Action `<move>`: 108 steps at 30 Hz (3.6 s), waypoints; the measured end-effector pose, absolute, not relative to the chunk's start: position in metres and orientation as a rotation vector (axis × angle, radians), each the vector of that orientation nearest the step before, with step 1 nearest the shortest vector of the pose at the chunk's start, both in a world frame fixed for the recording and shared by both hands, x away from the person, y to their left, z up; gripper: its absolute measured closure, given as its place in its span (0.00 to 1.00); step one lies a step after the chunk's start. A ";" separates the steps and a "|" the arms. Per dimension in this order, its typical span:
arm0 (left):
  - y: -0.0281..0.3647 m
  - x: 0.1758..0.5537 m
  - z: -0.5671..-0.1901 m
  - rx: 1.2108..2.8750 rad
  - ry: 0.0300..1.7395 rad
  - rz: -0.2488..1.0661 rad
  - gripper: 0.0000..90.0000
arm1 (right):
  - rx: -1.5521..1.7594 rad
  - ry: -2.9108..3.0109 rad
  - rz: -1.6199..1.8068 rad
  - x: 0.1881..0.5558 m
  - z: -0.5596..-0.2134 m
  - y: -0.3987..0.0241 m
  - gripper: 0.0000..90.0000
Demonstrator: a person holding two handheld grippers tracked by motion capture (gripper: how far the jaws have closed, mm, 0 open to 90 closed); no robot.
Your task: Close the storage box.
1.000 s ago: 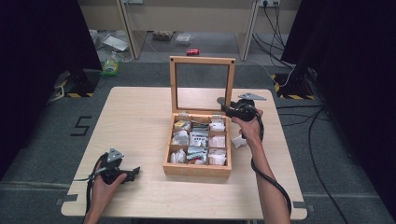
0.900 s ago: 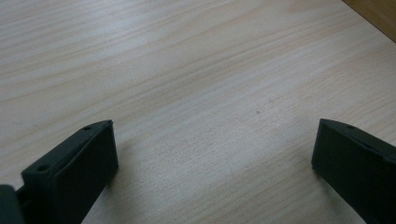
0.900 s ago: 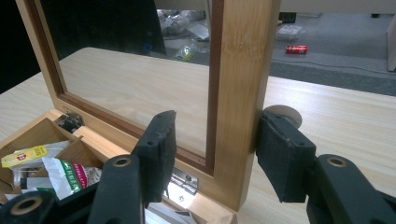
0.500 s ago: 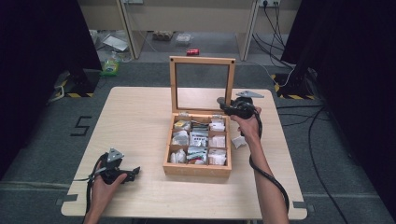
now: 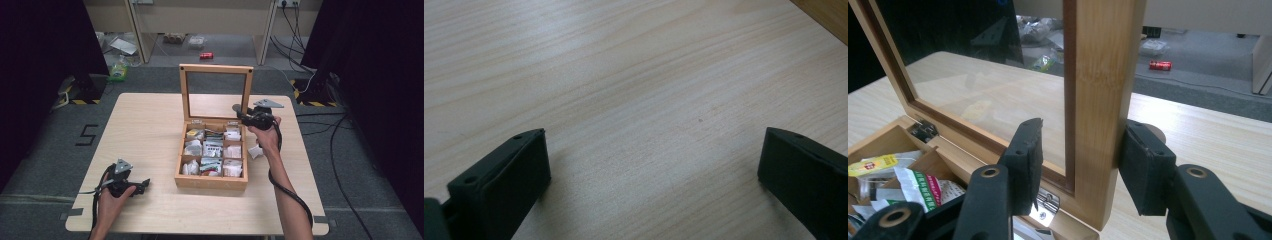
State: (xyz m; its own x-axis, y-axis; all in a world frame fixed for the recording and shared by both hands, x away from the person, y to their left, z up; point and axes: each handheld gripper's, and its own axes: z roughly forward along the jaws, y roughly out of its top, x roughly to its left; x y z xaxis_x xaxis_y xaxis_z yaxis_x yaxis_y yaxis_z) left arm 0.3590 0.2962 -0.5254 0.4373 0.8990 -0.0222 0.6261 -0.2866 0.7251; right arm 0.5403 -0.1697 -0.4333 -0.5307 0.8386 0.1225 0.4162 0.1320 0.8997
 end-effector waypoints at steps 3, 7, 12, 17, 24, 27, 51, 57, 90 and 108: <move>0.296 0.359 -0.525 2.020 1.278 0.522 0.00 | 1.200 2.011 1.378 0.538 -0.432 -0.171 0.60; 0.296 0.359 -0.525 2.021 1.278 0.522 0.00 | 1.203 1.998 1.396 0.534 -0.432 -0.172 0.60; 0.296 0.359 -0.525 2.020 1.278 0.520 0.00 | 1.201 2.004 1.439 0.528 -0.430 -0.174 0.58; 0.296 0.359 -0.525 2.020 1.279 0.521 0.00 | 1.168 2.020 1.412 0.522 -0.428 -0.173 0.57; 0.296 0.359 -0.525 2.020 1.279 0.521 0.00 | 1.201 1.983 1.434 0.519 -0.428 -0.173 0.57; 0.296 0.359 -0.525 2.020 1.278 0.522 0.00 | 1.216 1.963 1.457 0.518 -0.427 -0.174 0.56; 0.296 0.359 -0.525 2.021 1.277 0.526 0.00 | 1.246 1.907 1.479 0.496 -0.406 -0.178 0.59; 0.296 0.359 -0.525 2.021 1.277 0.524 0.00 | 1.213 1.903 1.497 0.488 -0.395 -0.180 0.58; 0.296 0.359 -0.525 2.022 1.276 0.526 0.00 | 1.083 2.044 1.435 0.433 -0.376 -0.183 0.54; 0.296 0.359 -0.525 2.021 1.277 0.525 0.00 | 1.073 2.097 1.456 0.407 -0.401 -0.190 0.55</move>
